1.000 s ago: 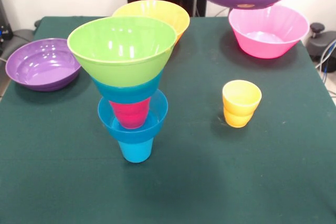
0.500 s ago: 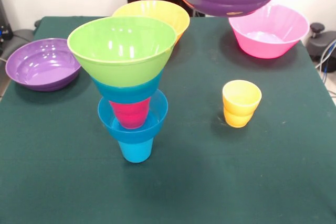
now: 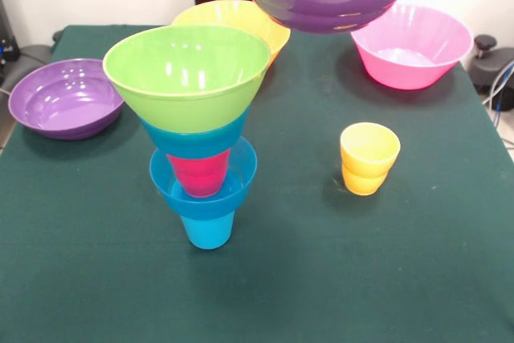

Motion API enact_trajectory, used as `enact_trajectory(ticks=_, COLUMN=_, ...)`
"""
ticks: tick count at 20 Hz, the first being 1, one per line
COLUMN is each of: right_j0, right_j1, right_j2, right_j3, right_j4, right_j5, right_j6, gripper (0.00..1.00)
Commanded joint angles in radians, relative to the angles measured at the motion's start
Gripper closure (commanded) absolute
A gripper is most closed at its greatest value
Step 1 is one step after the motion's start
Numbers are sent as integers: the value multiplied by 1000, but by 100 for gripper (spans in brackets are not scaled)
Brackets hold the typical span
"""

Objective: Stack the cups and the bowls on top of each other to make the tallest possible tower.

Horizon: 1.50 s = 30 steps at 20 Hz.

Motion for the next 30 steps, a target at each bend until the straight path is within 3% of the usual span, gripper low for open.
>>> enact_trajectory(ticks=1, right_j0=4, right_j1=50, right_j2=27, right_j3=31, right_j4=-59, right_j5=97, right_j6=-38, gripper=100)
enact_trajectory(ticks=14, right_j0=-67, right_j1=86, right_j2=63, right_j3=17, right_j4=-70, right_j5=139, right_j6=-80, gripper=100)
enact_trajectory(ticks=30, right_j0=-60, right_j1=131, right_j2=26, right_j3=-4, right_j4=-109, right_j5=132, right_j6=-101, gripper=100)
